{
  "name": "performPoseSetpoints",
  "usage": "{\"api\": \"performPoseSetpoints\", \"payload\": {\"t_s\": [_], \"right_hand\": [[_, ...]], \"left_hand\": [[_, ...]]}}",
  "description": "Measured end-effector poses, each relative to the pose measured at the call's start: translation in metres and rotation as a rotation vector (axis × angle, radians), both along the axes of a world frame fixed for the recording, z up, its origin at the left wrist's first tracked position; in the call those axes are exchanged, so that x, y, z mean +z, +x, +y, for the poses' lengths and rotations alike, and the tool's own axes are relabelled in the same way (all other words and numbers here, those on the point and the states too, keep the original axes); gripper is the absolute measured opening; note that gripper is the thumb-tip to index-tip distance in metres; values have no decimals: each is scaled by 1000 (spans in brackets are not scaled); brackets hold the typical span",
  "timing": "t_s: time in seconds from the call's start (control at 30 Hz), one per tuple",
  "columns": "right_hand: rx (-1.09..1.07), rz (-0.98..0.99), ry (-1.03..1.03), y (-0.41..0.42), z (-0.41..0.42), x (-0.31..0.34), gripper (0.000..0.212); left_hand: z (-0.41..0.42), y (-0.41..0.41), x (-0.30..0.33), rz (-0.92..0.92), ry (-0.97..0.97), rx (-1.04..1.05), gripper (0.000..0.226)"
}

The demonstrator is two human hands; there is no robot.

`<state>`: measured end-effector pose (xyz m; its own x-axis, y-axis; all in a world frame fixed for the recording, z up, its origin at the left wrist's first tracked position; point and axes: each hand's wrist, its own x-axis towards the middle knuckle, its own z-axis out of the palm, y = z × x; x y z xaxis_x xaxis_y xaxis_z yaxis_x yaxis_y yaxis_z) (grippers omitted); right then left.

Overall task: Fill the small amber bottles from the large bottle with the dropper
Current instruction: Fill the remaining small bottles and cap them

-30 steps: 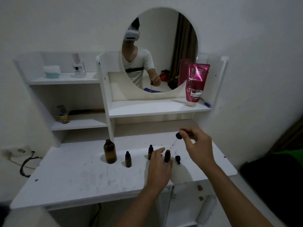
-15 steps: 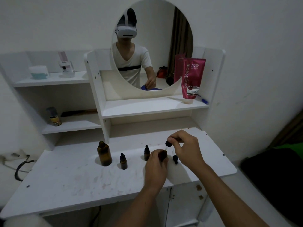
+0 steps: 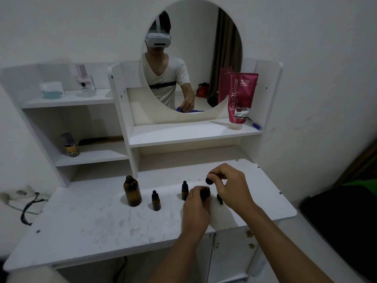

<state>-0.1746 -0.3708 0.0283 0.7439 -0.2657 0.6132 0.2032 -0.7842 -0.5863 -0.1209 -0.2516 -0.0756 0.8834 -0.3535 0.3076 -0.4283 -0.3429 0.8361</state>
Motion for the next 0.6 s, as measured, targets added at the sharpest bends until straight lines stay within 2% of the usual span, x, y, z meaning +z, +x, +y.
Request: {"api": "performPoseSetpoints", "payload": {"t_s": [0.17,0.4,0.6], "right_hand": [[-30,-30,-22,-1,4,-3,18],[-30,-1,44,-3,7,2,9],[-59,-70,29,-11,7,18,8]], "left_hand": [[0,-1,0,-10,-6,2,17],[0,0,0,15,-16,3,19],[2,-5,5,96,-20,9,29]]}}
